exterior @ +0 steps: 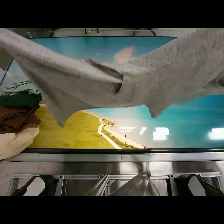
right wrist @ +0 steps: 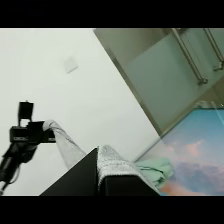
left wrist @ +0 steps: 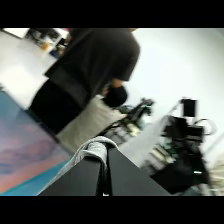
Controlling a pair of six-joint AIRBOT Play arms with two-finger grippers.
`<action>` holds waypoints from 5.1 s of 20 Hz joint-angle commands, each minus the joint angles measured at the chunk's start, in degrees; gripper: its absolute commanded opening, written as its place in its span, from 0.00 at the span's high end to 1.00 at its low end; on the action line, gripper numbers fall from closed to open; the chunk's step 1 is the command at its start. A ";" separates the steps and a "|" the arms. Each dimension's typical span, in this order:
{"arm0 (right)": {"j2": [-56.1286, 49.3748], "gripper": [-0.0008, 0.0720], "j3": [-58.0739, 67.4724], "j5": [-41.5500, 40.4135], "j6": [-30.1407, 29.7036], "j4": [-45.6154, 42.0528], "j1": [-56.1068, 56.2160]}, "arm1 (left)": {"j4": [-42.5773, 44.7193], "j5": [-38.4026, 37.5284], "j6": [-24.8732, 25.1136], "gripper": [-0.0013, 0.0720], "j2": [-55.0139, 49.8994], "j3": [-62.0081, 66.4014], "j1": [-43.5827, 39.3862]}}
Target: Fold the shirts.
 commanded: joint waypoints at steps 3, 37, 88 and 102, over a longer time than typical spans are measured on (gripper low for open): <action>-3.96 0.97 -4.33 -17.18 4.63 -24.28 12.02 | 18.53 6.45 -0.52 0.96 -3.96 0.17 -4.13; -42.38 0.49 -29.16 -19.87 -5.49 -46.95 6.84 | 50.90 3.37 5.11 0.02 -34.75 -18.29 -0.70; -11.19 0.97 -16.63 -28.11 -29.55 -13.81 16.79 | 26.29 0.28 5.09 0.95 -17.29 -4.04 -14.19; -48.76 0.54 7.15 -23.43 -20.00 -24.44 13.38 | 21.64 -1.86 -5.16 0.00 -62.55 33.03 -11.41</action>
